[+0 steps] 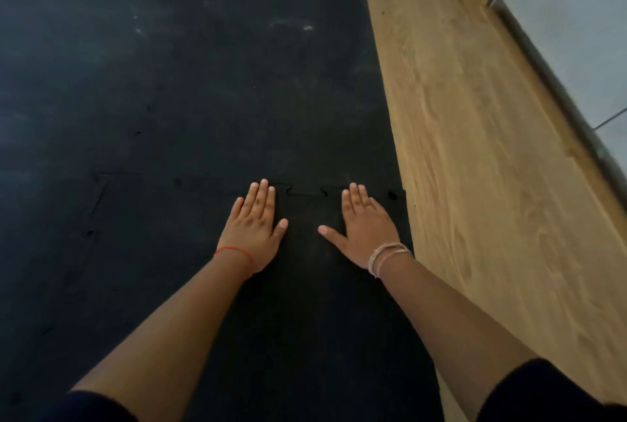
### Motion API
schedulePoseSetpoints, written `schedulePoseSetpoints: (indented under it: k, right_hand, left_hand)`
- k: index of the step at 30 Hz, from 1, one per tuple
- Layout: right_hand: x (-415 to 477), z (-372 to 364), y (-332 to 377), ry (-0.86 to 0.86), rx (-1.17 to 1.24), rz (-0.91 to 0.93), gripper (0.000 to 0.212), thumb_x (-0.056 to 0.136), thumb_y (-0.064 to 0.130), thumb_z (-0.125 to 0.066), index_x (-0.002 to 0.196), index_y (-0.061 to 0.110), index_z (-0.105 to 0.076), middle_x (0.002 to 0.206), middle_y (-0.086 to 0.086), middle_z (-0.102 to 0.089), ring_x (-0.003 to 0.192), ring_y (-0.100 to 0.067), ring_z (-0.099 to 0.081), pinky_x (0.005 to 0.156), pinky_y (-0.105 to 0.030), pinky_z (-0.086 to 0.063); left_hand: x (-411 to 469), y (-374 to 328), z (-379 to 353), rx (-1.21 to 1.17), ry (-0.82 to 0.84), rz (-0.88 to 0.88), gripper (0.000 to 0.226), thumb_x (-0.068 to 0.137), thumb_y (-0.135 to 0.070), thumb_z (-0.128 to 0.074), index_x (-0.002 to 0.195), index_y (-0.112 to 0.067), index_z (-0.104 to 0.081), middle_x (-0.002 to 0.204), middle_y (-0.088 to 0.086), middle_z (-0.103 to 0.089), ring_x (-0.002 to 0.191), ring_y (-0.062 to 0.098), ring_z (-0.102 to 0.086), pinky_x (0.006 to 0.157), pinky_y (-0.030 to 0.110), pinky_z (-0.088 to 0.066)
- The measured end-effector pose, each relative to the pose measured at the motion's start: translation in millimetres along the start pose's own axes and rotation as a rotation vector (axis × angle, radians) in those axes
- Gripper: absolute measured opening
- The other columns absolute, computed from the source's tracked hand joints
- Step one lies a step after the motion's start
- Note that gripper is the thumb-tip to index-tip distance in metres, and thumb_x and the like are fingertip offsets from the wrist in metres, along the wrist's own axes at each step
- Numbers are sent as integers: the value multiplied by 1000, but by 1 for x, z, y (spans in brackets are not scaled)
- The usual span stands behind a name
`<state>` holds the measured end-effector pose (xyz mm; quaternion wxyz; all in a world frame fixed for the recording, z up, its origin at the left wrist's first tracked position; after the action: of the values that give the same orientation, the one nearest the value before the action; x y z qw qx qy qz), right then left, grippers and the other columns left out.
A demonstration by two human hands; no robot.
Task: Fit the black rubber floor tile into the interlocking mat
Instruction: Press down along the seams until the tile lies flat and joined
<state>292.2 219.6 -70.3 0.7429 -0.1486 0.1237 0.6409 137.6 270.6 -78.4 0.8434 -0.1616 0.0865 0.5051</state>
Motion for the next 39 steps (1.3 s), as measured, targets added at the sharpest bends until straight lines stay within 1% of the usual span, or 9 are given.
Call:
schedulePoseSetpoints:
  k: [3, 6, 10, 12, 15, 23, 30, 34, 39]
  right_hand:
    - [6, 5, -1, 116, -101, -7, 87, 89, 66, -16, 146, 2, 3, 156, -16, 4, 144, -27, 2, 115, -37, -5]
    - [11, 7, 1, 154, -26, -1, 86, 90, 64, -18, 146, 3, 4, 156, -14, 7, 144, -26, 4, 115, -36, -4]
    - [-14, -5, -20, -15, 184, -24, 82, 91, 62, -21, 147, 10, 10, 156, -9, 17, 142, -22, 16, 115, -35, 3]
    - [-30, -14, -44, -104, 223, -154, 95, 85, 70, -23, 145, 7, 13, 154, -11, 21, 141, -23, 20, 116, -36, 6]
    - [-31, -20, -62, -65, 231, -231, 112, 74, 80, -28, 145, 5, 16, 154, -12, 22, 141, -24, 20, 116, -37, 6]
    - [-17, -17, -65, 21, 199, -168, 119, 70, 83, -32, 145, 3, 13, 155, -14, 18, 142, -25, 16, 115, -37, 3]
    - [-17, -12, -64, 68, 175, -185, 114, 74, 80, -33, 145, 2, 13, 155, -16, 17, 142, -27, 15, 115, -37, 2]
    - [-21, -7, -14, 27, 161, 16, 98, 84, 70, -29, 145, 5, 12, 155, -12, 17, 142, -24, 16, 115, -36, 3]
    - [-13, -8, 4, 52, 90, -11, 109, 76, 80, -26, 145, 4, 10, 156, -14, 14, 143, -25, 12, 116, -37, 1]
  left_hand:
    - [0, 1, -1, 4, 55, 15, 64, 96, -44, -12, 143, -13, 17, 152, 3, 24, 138, 15, 23, 112, 32, 11]
    - [0, -2, 0, -9, 100, 19, 65, 96, -46, -12, 143, -13, 17, 151, 3, 26, 138, 14, 23, 112, 32, 11]
    - [2, -2, 3, -11, 173, 53, 70, 94, -50, -14, 143, -10, 17, 151, 5, 26, 138, 17, 22, 113, 33, 9]
    - [0, -13, 3, 1, 154, 15, 71, 94, -50, -15, 143, -9, 16, 151, 7, 26, 139, 17, 21, 113, 32, 8]
    - [-5, -44, -4, 31, 65, -112, 68, 95, -48, -15, 143, -12, 16, 152, 4, 24, 138, 15, 22, 111, 30, 11]
    - [-1, -47, -9, 57, 8, -93, 65, 94, -48, -11, 142, -13, 19, 150, 2, 27, 129, 8, 30, 110, 29, 14]
    - [0, -50, -8, 39, 59, -98, 68, 95, -48, -15, 143, -13, 17, 152, 3, 25, 138, 13, 23, 111, 30, 12]
    - [-9, -25, 1, 8, -72, -25, 66, 95, -48, -15, 145, -13, 12, 154, 2, 18, 140, 12, 18, 112, 29, 9]
    - [-13, -4, -2, 6, -100, 18, 65, 95, -48, -12, 144, -14, 12, 154, 1, 18, 139, 11, 18, 113, 29, 10]
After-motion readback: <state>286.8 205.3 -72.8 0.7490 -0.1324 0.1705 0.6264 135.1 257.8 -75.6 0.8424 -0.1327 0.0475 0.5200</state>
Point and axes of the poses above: each hand's wrist, its own x-axis towards the middle knuckle, its own z-axis out of the back of the hand, y = z × x, the point moved 9 cm from there along x, towards the middle knuckle
